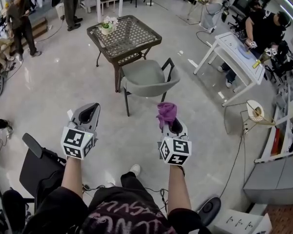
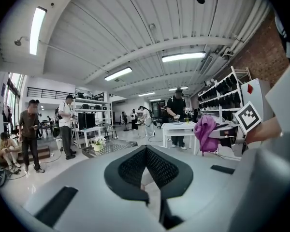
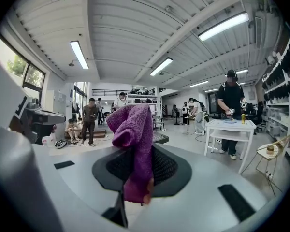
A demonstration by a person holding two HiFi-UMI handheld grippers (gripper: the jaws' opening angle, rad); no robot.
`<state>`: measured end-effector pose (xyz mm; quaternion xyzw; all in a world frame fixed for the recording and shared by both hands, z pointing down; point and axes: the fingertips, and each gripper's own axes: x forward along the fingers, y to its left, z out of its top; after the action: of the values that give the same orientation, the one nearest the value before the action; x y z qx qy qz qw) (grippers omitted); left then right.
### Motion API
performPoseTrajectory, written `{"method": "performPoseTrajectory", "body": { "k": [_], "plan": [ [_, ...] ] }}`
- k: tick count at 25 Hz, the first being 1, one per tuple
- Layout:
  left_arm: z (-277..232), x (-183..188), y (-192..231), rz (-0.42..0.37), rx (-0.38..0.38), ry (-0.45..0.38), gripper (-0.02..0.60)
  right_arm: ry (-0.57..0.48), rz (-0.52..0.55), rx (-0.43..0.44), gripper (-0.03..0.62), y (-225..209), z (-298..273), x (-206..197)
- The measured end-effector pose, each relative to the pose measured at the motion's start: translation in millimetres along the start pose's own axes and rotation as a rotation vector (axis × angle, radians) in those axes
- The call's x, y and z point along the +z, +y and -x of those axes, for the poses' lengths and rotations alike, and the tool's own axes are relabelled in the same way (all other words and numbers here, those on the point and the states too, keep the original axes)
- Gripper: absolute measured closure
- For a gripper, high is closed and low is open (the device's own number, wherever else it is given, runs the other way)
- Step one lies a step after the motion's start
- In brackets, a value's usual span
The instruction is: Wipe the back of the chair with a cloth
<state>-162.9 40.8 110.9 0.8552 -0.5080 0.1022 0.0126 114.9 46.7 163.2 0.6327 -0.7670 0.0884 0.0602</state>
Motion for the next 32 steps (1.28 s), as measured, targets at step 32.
{"method": "performPoseTrajectory", "body": {
  "k": [32],
  "plan": [
    [-144, -58, 27, -0.051, -0.019, 0.037, 0.572, 0.053, 0.027, 0.073, 0.5, -27, -137, -43]
  ]
}}
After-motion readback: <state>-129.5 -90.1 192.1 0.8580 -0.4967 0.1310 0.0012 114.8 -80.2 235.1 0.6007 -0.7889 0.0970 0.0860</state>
